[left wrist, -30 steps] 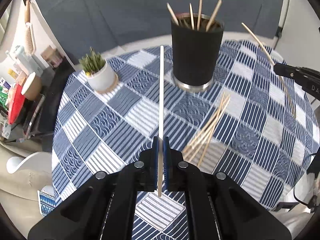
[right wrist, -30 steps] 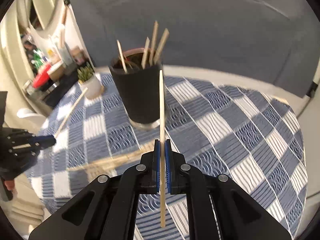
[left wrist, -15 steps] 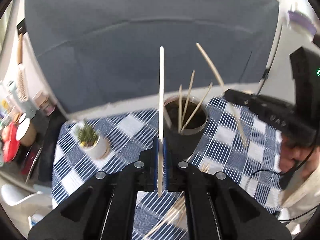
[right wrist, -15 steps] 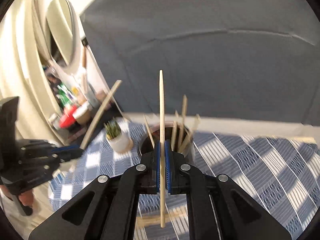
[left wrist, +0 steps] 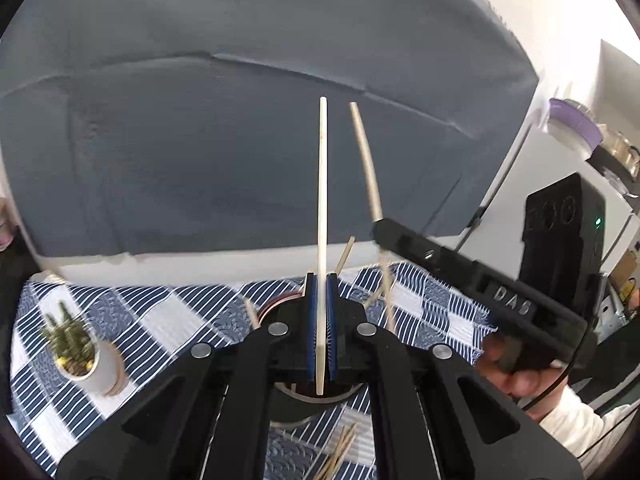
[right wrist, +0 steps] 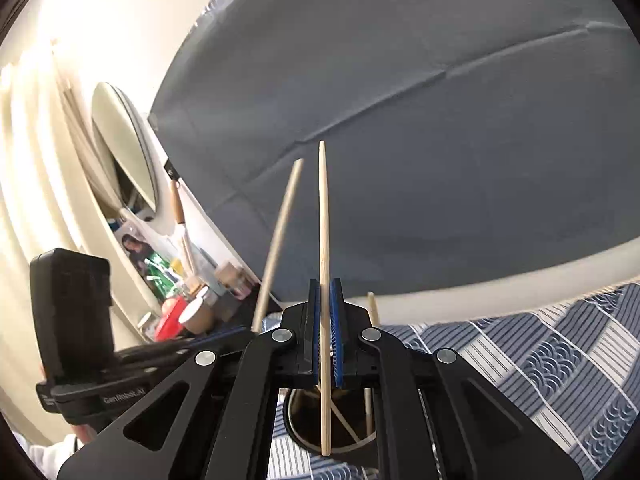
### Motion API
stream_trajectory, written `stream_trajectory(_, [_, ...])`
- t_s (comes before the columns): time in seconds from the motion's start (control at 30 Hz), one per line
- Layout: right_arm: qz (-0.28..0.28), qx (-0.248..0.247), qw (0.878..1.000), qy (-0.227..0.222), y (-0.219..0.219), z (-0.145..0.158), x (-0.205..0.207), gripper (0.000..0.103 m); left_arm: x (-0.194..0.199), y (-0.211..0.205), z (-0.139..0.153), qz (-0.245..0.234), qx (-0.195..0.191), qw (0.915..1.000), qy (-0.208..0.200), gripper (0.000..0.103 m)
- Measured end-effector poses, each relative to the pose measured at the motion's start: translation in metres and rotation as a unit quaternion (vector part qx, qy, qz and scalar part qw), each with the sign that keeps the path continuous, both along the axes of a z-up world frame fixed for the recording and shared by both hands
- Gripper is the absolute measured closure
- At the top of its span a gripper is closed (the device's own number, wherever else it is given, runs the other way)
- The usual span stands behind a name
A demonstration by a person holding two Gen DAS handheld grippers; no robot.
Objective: Organize utensils
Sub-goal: 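Lower the sticks into the holder and open both grippers, then withdraw both grippers up and away from the holder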
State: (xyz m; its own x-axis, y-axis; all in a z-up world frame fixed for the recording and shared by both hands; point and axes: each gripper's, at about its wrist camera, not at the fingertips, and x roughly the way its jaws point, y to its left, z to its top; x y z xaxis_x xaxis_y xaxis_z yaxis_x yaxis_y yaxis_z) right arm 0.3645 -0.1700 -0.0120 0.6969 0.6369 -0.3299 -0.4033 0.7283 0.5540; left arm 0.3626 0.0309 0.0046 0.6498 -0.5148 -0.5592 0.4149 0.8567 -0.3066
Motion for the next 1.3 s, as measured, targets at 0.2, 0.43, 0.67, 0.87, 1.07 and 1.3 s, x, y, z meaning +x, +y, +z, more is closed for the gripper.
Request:
stream_trajectory(0.2, [-0.007,-0.001,1.0,-0.021,0.014,-0.016,0.01,0.098,0.017,-0.001,-0.023,-0.018,-0.021,0.9996,-0.007,0.098])
stream_trajectory(0.43, [-0.003,-0.034,0.999,-0.008,0.023,-0.037,0.012,0.098,0.021,0.003,-0.052,-0.033,-0.023,0.9992,0.008,0.098])
stream_trajectory(0.67, [-0.002,-0.049,0.999,0.003,0.023,-0.048,0.005,0.098,0.01,0.002,-0.062,-0.044,0.0,0.999,0.011,0.098])
stream_trajectory(0.87, [0.0,-0.071,0.997,0.003,0.028,-0.051,-0.006,0.098,0.0,0.007,-0.069,-0.042,-0.005,0.9989,0.019,0.098])
stream_trajectory(1.07, [0.0,-0.091,0.996,0.003,0.026,-0.051,-0.022,0.095,-0.016,0.01,-0.067,-0.04,0.011,0.9989,0.021,0.098])
stream_trajectory(1.3, [-0.011,-0.115,0.993,-0.008,0.02,-0.032,-0.044,0.088,-0.042,0.018,-0.056,-0.027,0.035,0.9989,0.014,0.077])
